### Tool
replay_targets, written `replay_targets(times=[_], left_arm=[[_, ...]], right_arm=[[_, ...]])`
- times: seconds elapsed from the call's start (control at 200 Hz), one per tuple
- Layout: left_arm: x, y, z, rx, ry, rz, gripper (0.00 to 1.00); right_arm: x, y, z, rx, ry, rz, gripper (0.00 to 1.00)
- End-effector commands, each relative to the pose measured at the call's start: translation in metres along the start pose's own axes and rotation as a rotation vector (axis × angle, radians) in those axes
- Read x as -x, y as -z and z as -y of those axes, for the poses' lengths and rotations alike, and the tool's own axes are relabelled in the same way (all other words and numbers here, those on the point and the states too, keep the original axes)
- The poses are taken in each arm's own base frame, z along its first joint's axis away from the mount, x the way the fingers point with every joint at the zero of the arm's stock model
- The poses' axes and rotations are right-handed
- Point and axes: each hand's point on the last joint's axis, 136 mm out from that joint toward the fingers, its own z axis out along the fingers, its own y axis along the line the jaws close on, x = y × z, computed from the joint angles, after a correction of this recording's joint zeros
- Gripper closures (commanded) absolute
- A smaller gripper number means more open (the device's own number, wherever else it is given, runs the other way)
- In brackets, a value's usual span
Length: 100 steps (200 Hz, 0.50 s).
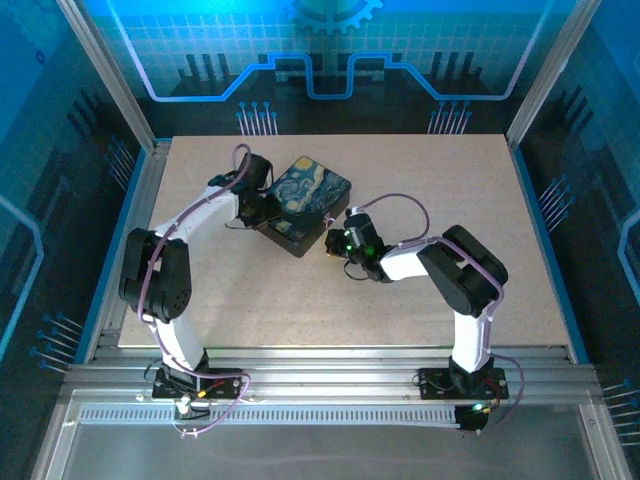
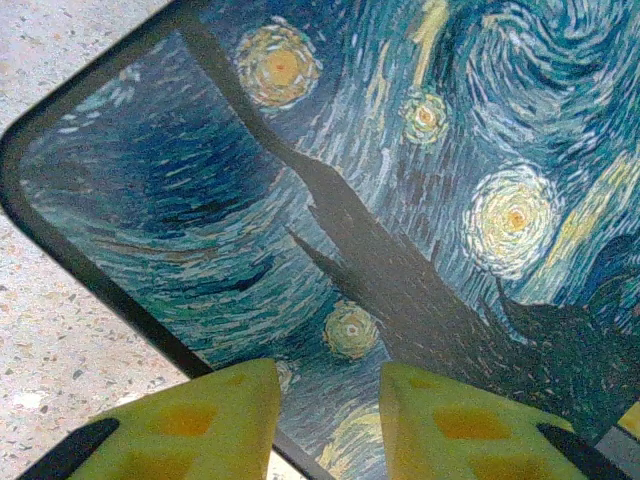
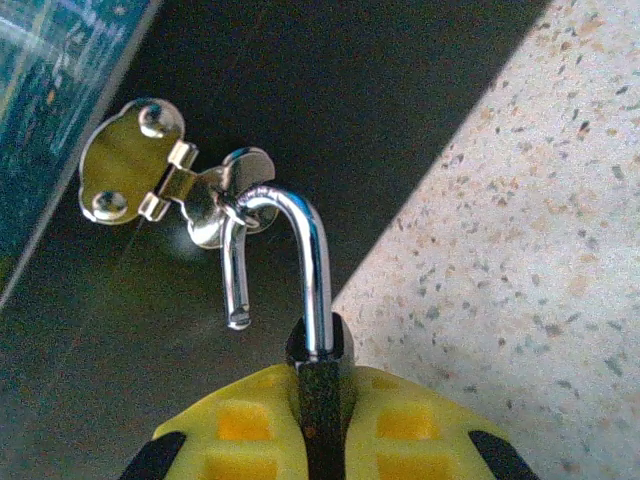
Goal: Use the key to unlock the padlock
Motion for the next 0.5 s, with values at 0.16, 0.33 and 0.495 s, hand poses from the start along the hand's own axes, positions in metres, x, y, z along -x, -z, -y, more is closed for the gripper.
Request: replay_targets(times=[0.16,0.33,0.495], left_arm=[[-0.034,-0.017,-0.021,0.099,-0.041,-0.136,0.66],[-0.039,-0.022,-0.019,0.115,-0.067,-0.164,0.67],[-0.034,-0.015,-0.020,0.143,-0.086,-0.153,0.67]], right_arm=[[0.065,-0.001,-0.028,0.163,-0.109,0.090,0.95],[0.075,-0.018,-0.035,0.132,-0.029,0.023,0.92],[0.082,-0.034,-0.016,0.144,-0.080,-0.039,0.86]])
